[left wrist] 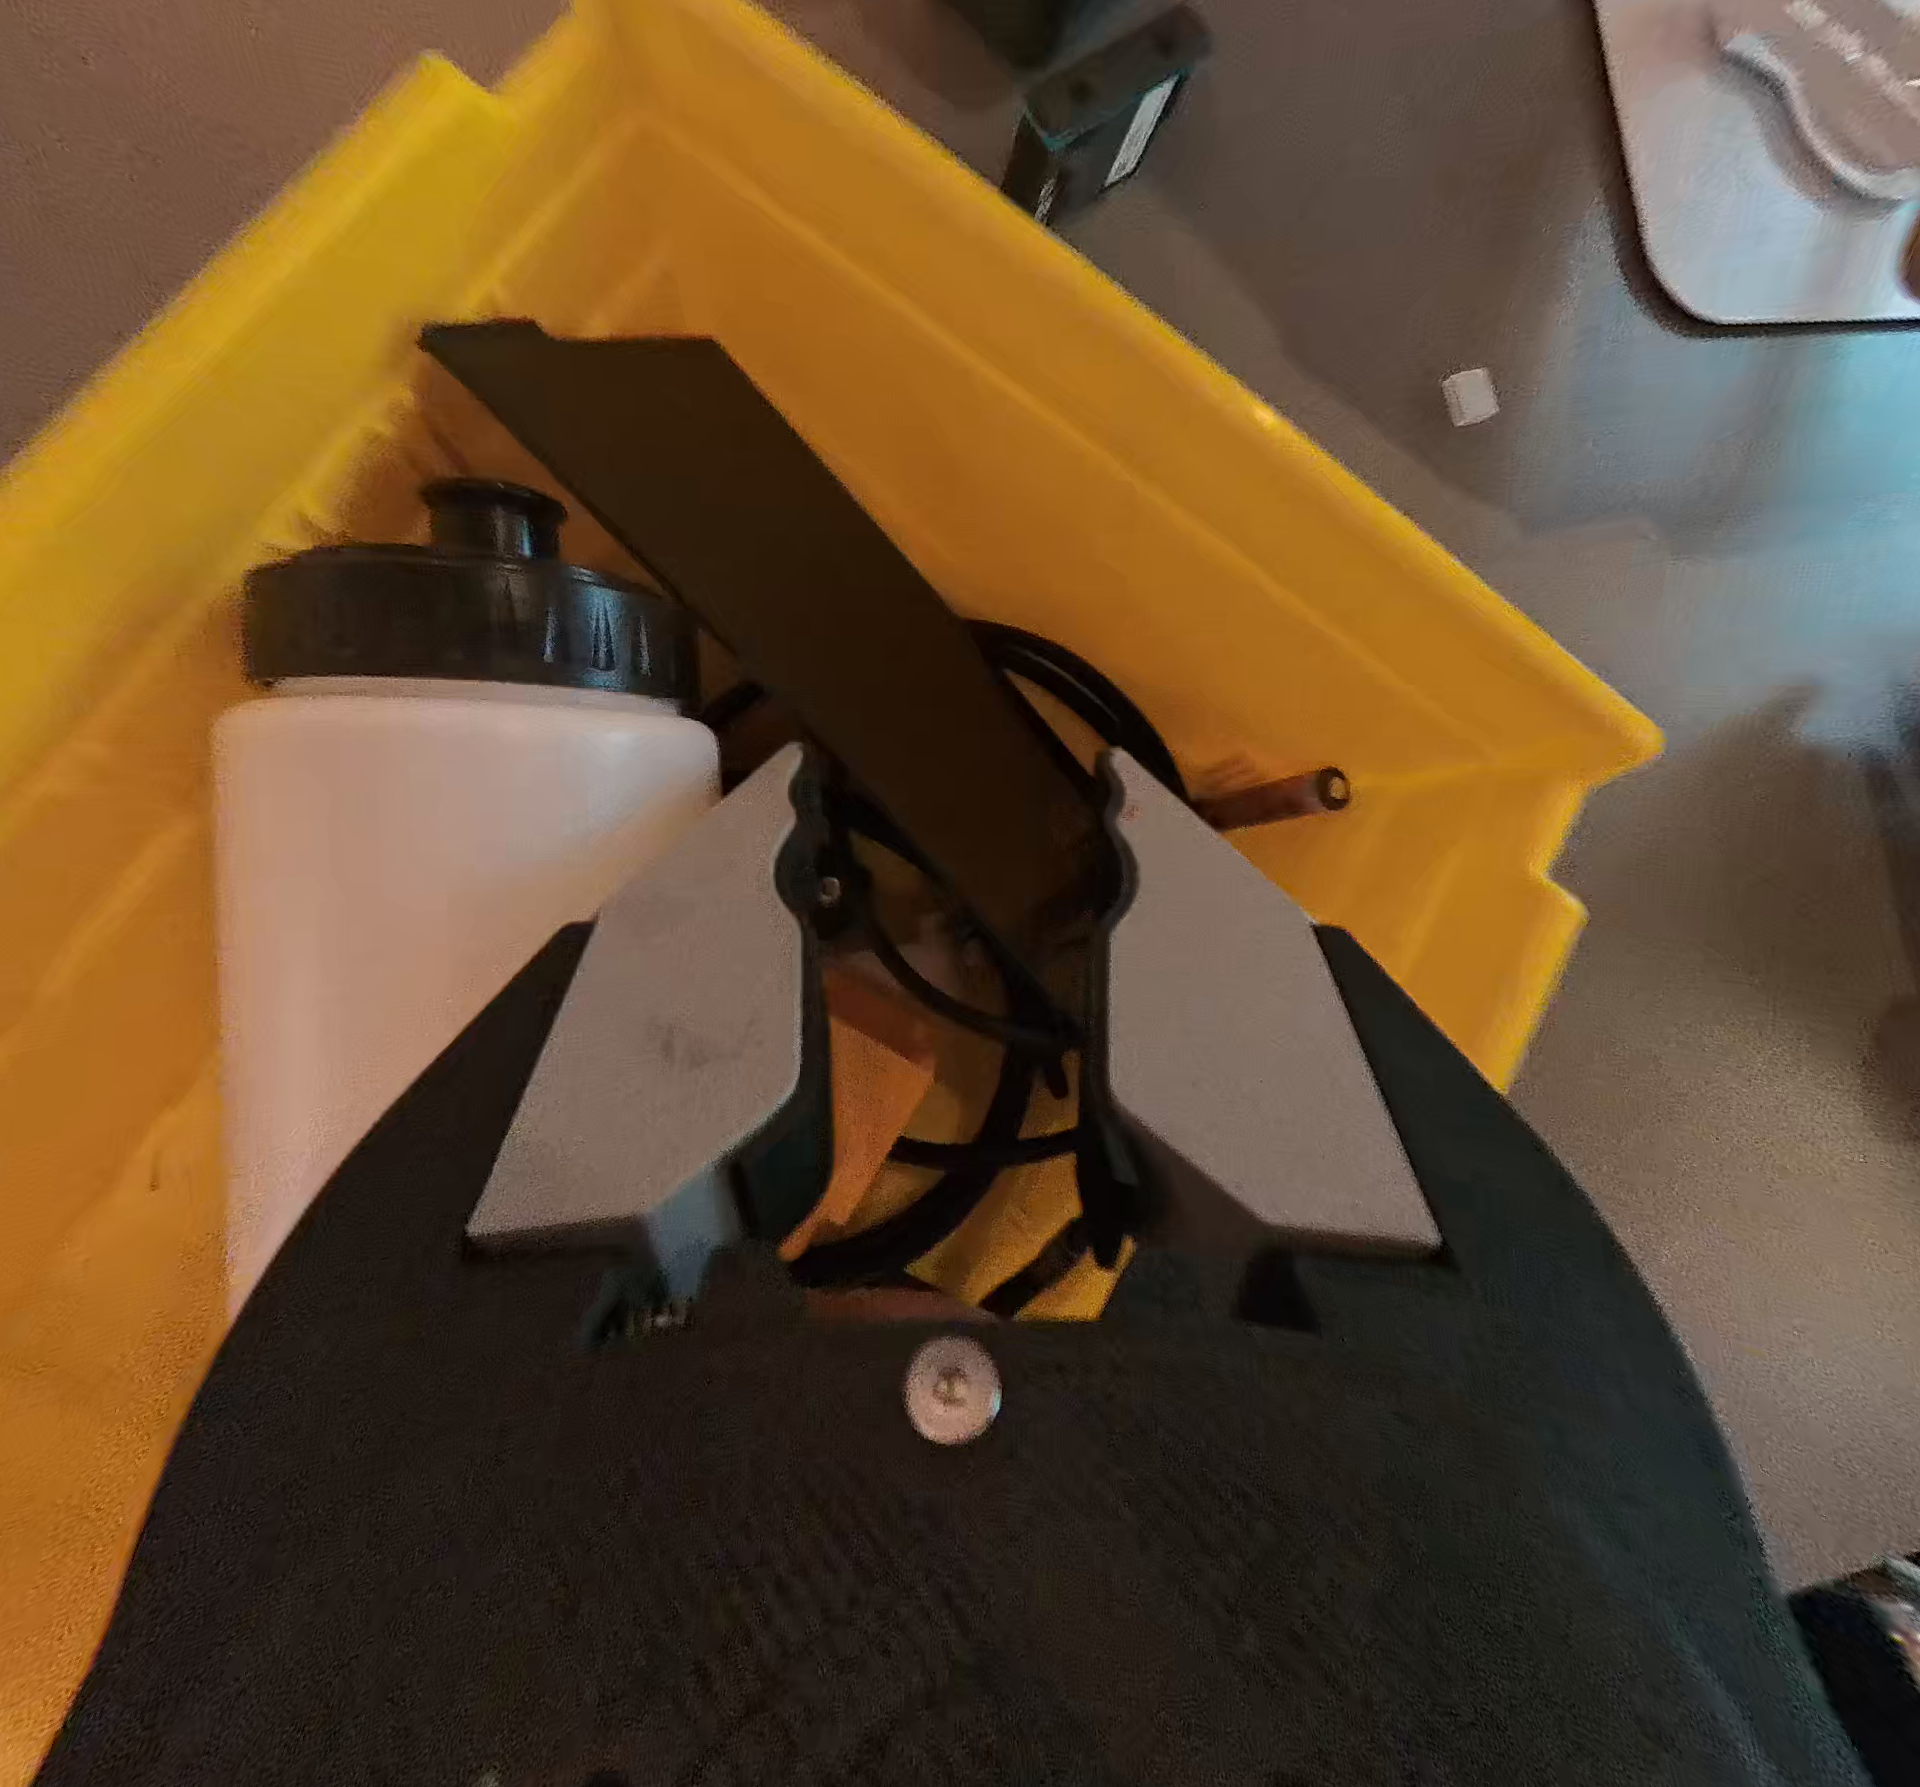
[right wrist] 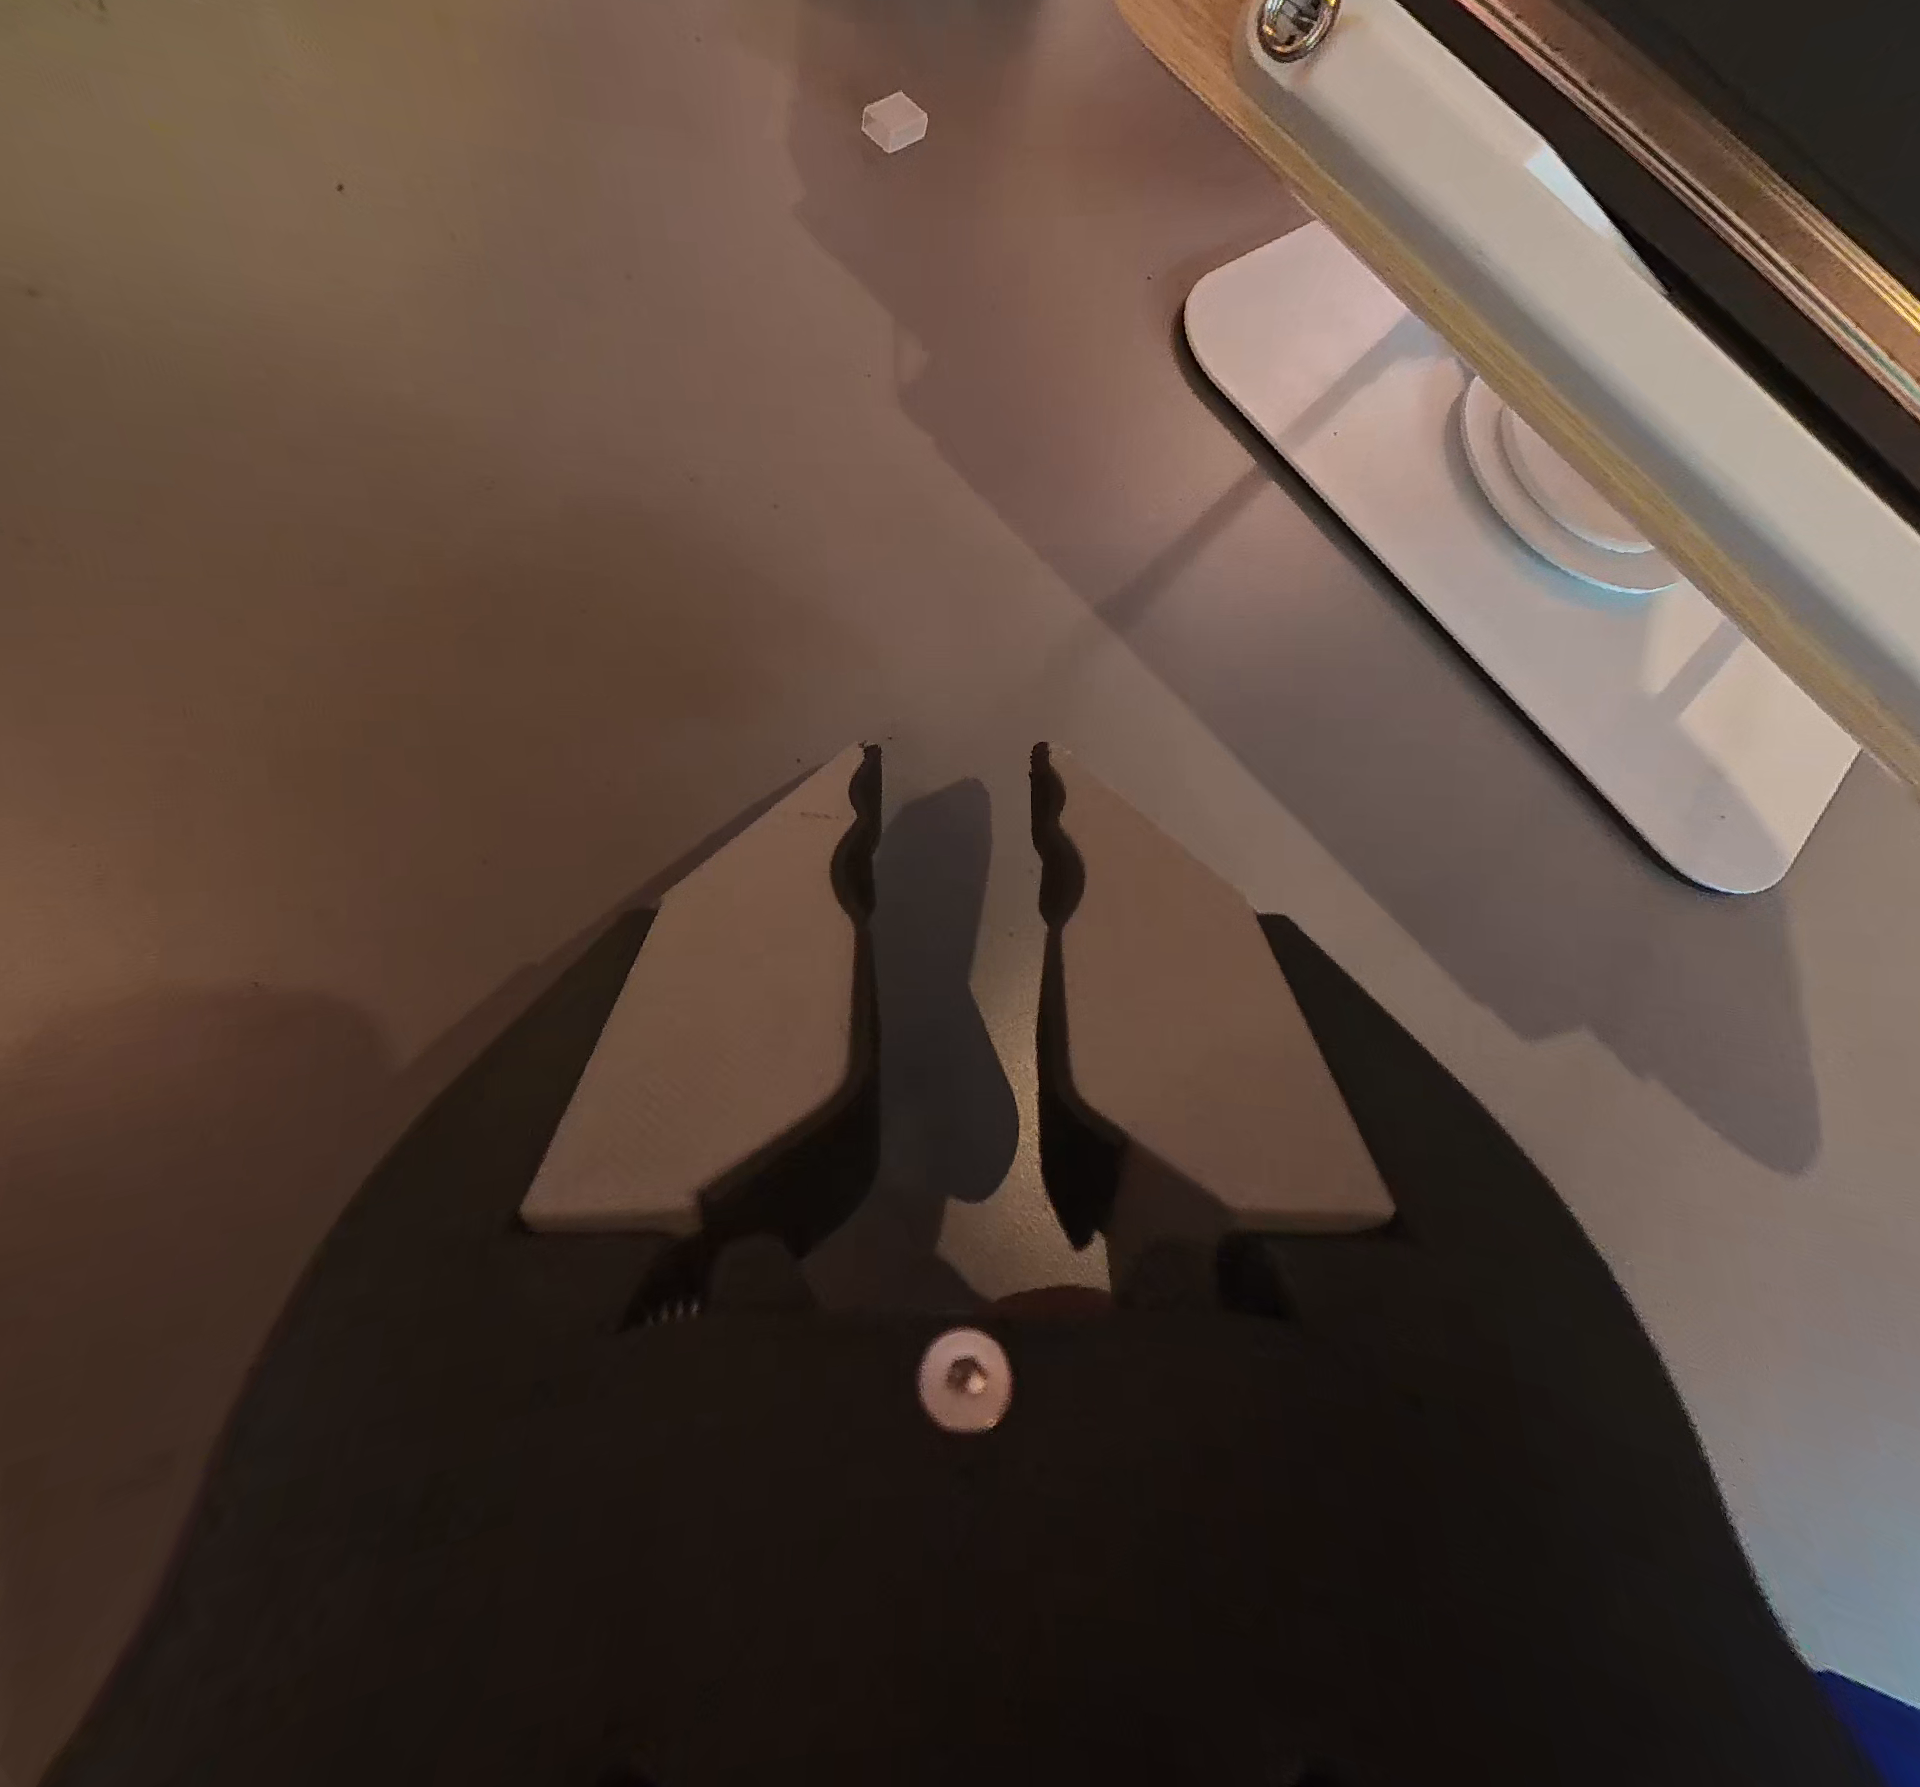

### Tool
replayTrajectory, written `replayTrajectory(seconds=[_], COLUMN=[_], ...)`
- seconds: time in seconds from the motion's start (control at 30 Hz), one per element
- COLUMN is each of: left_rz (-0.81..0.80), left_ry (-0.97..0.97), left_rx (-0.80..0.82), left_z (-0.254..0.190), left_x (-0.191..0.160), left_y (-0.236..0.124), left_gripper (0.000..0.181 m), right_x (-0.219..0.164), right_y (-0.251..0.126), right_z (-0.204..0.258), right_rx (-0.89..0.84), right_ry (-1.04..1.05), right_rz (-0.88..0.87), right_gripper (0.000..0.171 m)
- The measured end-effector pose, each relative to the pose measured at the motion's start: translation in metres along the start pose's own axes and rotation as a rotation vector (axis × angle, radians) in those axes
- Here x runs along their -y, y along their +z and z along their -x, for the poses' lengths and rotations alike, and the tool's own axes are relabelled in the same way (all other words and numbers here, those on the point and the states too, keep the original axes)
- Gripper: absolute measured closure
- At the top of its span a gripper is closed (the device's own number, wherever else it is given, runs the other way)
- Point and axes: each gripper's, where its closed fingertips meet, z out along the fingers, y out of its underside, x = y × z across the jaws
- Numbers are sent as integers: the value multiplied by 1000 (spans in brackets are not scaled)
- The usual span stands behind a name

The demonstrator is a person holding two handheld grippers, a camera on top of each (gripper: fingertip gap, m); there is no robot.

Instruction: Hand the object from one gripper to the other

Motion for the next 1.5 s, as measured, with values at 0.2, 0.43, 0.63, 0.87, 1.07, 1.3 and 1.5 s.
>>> replayTrajectory(seconds=[0.2,0.43,0.63,0.87,1.07,1.3,1.5], left_rz=[81,-222,-508,-561,-461,-480,-426], left_ry=[7,86,277,498,525,507,444], left_rx=[11,25,-120,-821,-1086,-1221,-1278], left_z=[5,-2,-86,-283,-353,-373,-365], left_x=[-10,47,88,34,-13,-26,-31], left_y=[27,-31,-104,-102,-17,6,-5], left_gripper=[158,181,181,181,181,181,181], right_x=[-1,-1,4,68,86,67,72], right_y=[0,0,-3,-67,-115,-85,-82], right_z=[0,2,8,40,30,34,44], right_rx=[10,33,101,527,701,711,658], right_ry=[2,10,13,149,241,219,121], right_rz=[2,1,-34,-503,-737,-629,-645], right_gripper=[146,146,141,122,129,158,164])
